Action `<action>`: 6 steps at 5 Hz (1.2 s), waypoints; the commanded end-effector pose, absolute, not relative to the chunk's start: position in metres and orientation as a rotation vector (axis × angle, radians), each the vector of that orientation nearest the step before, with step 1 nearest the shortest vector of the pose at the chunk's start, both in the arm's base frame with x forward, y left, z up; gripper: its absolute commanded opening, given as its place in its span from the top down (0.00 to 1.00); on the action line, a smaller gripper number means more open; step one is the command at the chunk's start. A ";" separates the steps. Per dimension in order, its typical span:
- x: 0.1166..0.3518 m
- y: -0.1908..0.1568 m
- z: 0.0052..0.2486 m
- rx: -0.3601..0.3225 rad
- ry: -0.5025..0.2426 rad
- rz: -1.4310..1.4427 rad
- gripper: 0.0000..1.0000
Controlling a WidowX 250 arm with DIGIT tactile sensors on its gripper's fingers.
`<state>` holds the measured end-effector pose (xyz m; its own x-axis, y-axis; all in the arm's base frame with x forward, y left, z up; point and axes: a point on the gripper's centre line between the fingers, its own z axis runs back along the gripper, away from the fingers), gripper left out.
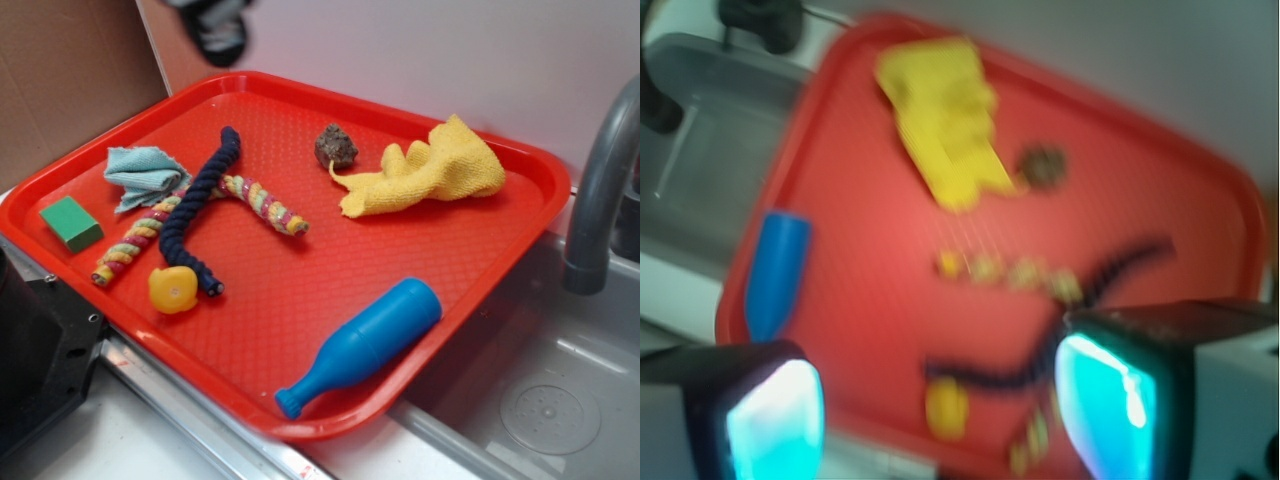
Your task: Grab the yellow cloth.
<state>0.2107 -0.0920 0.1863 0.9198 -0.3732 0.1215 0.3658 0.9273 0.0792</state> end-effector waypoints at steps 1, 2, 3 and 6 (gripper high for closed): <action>0.244 -0.106 0.169 -0.003 -0.207 -0.504 0.00; 0.244 -0.106 0.169 -0.003 -0.207 -0.504 0.00; 0.244 -0.106 0.169 -0.003 -0.207 -0.504 0.00; 0.307 -0.122 0.092 0.036 -0.170 -0.389 0.00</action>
<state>0.3008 -0.1155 0.0733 0.9141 -0.3951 0.0914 0.3900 0.9182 0.0693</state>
